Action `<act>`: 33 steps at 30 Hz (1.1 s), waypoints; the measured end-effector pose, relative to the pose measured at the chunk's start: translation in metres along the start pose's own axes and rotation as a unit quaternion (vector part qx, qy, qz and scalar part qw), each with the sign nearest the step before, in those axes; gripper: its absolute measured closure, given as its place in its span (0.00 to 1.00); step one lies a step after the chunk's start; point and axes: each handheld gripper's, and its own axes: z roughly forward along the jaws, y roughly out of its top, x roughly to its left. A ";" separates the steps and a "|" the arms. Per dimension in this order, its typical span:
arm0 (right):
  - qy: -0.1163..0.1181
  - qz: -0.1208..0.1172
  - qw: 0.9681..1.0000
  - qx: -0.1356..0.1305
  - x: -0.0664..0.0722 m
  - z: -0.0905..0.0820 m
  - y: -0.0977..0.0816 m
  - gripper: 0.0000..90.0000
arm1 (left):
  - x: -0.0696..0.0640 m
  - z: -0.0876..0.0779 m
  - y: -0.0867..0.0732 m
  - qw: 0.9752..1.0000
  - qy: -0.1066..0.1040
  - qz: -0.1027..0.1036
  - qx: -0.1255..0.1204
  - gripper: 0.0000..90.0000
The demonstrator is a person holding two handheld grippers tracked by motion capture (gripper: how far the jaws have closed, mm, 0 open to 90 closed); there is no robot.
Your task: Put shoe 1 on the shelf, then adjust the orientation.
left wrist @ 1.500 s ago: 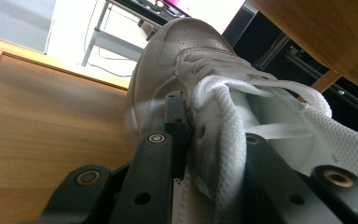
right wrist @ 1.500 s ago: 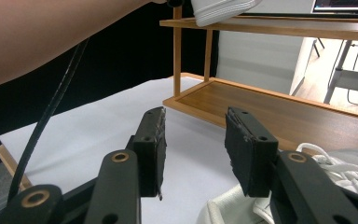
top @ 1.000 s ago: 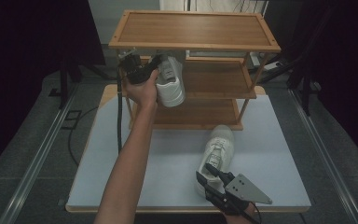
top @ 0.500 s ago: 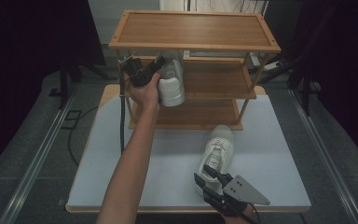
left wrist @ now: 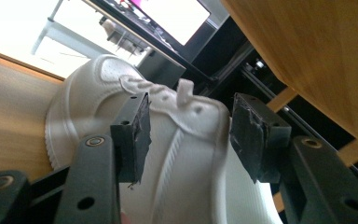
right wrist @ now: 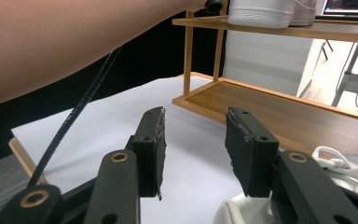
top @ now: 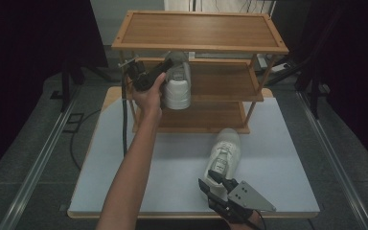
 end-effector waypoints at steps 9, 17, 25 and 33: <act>0.010 -0.001 1.000 0.021 0.000 0.007 -0.006 0.70 | -0.003 -0.033 -0.008 1.000 -0.025 0.016 0.007 0.48; 0.019 -0.003 0.997 0.079 -0.005 0.021 -0.020 0.92 | -0.005 -0.073 -0.019 0.998 -0.033 0.051 0.011 0.47; -0.022 -0.068 0.991 0.111 0.001 0.031 -0.035 0.94 | -0.001 -0.105 -0.030 0.997 -0.026 0.073 0.031 0.45; -0.027 -0.060 0.991 0.115 -0.005 0.017 -0.036 0.96 | 0.008 -0.142 -0.056 0.995 -0.033 0.084 0.051 0.43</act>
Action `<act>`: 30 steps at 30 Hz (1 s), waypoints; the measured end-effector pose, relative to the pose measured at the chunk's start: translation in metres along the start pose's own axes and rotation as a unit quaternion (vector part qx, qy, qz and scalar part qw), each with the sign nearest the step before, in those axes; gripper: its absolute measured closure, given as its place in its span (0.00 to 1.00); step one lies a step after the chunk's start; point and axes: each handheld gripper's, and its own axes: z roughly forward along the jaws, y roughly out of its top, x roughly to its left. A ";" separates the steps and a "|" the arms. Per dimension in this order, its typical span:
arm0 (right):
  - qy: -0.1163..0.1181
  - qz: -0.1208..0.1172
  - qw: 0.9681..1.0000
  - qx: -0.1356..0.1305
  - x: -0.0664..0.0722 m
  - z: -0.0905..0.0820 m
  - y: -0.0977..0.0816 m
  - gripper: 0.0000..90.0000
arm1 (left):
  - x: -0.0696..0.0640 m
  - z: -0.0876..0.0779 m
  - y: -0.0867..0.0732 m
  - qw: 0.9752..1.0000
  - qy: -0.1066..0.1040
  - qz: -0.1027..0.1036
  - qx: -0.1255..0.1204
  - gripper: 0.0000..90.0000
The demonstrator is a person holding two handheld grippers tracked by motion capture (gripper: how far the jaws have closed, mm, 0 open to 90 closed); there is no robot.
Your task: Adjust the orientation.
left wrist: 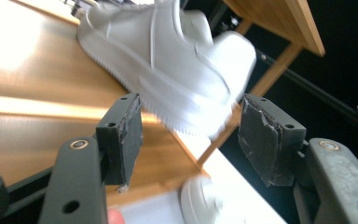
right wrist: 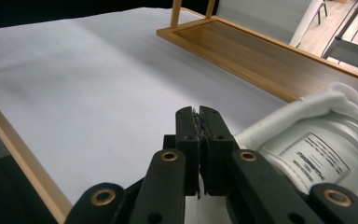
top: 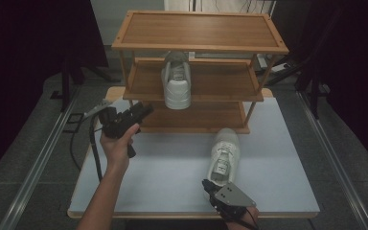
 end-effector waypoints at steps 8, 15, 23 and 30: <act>-0.029 0.043 0.999 -0.009 -0.018 -0.037 -0.022 0.96 | 0.009 -0.037 -0.048 1.000 0.014 0.003 0.028 0.43; -0.030 0.062 0.997 -0.022 -0.028 -0.050 -0.031 0.93 | 0.017 -0.043 -0.079 0.998 0.037 0.008 0.059 0.43; -0.017 0.054 0.995 -0.078 -0.030 -0.057 0.012 0.74 | 0.027 -0.051 -0.089 0.997 0.041 -0.007 0.071 0.43; -0.022 0.077 0.987 -0.137 -0.079 -0.045 0.047 0.57 | 0.023 -0.053 -0.096 0.996 0.056 -0.010 0.061 0.42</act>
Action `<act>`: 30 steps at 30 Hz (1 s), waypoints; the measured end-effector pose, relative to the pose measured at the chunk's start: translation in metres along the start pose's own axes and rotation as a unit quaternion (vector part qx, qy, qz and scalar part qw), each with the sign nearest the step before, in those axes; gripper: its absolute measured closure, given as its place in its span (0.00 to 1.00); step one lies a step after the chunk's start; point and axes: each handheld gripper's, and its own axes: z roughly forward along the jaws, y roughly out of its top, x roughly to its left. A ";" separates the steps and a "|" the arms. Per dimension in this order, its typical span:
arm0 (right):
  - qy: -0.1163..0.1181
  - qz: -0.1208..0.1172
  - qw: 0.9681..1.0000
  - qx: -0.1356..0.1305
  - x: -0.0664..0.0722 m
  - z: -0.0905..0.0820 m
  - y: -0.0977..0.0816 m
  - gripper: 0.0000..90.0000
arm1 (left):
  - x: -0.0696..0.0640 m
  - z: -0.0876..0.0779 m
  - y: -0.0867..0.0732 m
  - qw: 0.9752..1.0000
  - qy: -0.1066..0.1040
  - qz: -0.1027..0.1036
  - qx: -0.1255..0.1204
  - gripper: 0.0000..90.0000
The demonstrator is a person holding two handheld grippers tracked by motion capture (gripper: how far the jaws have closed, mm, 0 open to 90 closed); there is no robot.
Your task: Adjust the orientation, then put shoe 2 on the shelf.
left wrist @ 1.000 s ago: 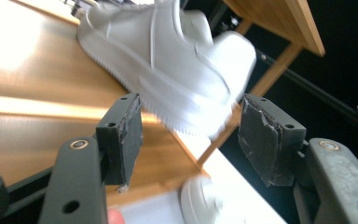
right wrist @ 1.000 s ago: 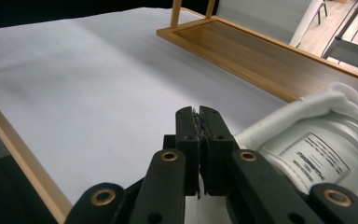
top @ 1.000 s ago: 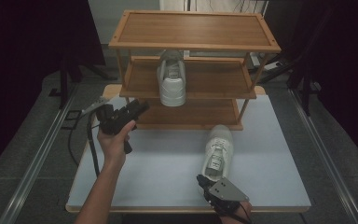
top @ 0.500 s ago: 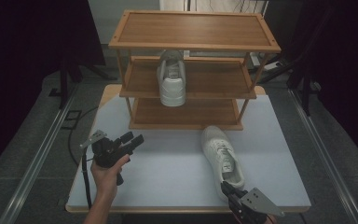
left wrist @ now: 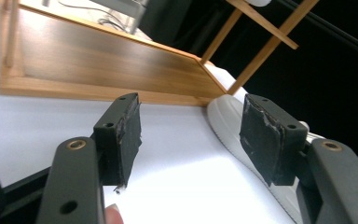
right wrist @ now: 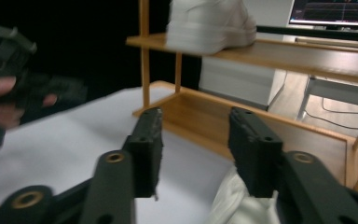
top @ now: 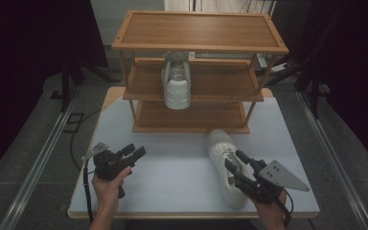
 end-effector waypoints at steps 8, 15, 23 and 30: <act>-0.027 0.032 0.999 0.029 -0.035 0.006 -0.020 0.46 | 0.006 0.000 -0.005 1.000 0.001 -0.006 0.005 0.41; -0.030 0.059 0.996 0.067 -0.045 0.009 -0.039 0.44 | 0.006 -0.010 -0.003 1.000 0.005 -0.006 -0.006 0.41; -0.027 0.064 0.994 0.090 -0.047 0.016 -0.049 0.42 | 0.004 -0.004 -0.009 1.000 -0.002 -0.018 0.006 0.42; -0.026 0.076 0.991 0.112 -0.051 0.024 -0.061 0.42 | 0.002 0.002 -0.014 1.000 -0.012 -0.025 0.014 0.42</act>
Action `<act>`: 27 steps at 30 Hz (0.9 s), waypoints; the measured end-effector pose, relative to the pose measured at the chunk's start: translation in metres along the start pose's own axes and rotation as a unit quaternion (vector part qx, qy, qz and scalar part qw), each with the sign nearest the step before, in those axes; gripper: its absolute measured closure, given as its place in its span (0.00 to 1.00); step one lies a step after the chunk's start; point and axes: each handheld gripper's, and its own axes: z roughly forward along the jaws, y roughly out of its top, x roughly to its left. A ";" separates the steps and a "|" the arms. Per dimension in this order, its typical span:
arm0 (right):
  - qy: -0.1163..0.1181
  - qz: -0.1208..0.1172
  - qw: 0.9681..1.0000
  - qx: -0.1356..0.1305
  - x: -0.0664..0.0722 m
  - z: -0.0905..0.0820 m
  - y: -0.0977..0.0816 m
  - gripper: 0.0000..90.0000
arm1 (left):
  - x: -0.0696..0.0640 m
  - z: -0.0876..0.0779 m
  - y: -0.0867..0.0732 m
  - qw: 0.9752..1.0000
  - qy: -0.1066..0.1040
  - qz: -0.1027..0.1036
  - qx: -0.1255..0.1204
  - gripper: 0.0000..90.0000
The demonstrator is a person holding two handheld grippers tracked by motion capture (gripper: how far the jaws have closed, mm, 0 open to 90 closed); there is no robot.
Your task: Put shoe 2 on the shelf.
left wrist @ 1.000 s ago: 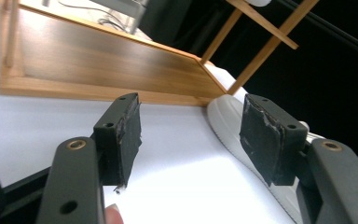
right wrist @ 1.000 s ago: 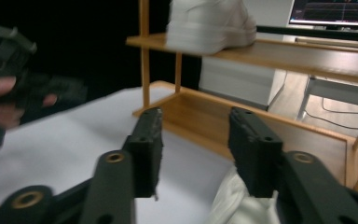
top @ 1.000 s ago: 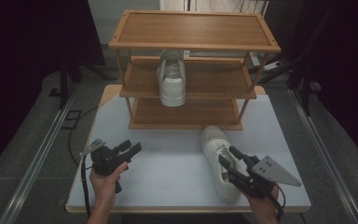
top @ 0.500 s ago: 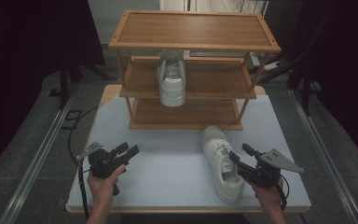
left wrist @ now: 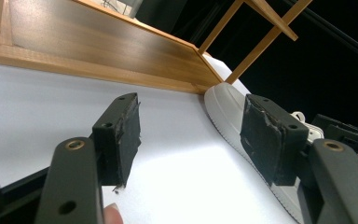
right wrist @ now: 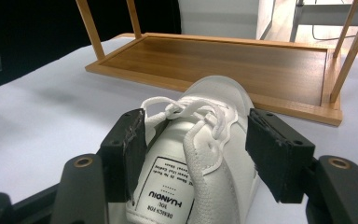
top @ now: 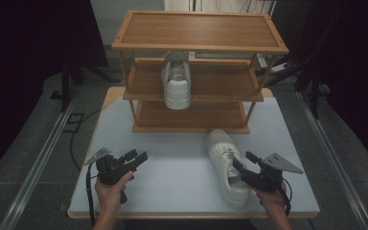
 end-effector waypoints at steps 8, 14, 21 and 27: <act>-0.007 -0.009 0.999 0.036 -0.006 0.017 0.000 0.46 | 0.000 0.002 -0.002 1.000 0.001 0.000 0.006 0.42; -0.034 0.002 0.997 0.076 -0.008 0.030 -0.006 0.56 | -0.003 0.004 -0.004 1.000 0.000 0.004 0.011 0.42; -0.038 0.017 0.998 0.046 -0.009 0.032 -0.009 0.76 | -0.003 0.007 -0.006 1.000 0.000 0.006 0.015 0.42; -0.038 0.028 0.999 0.017 -0.011 0.029 -0.013 0.91 | -0.002 0.009 -0.008 1.000 -0.001 0.001 0.021 0.43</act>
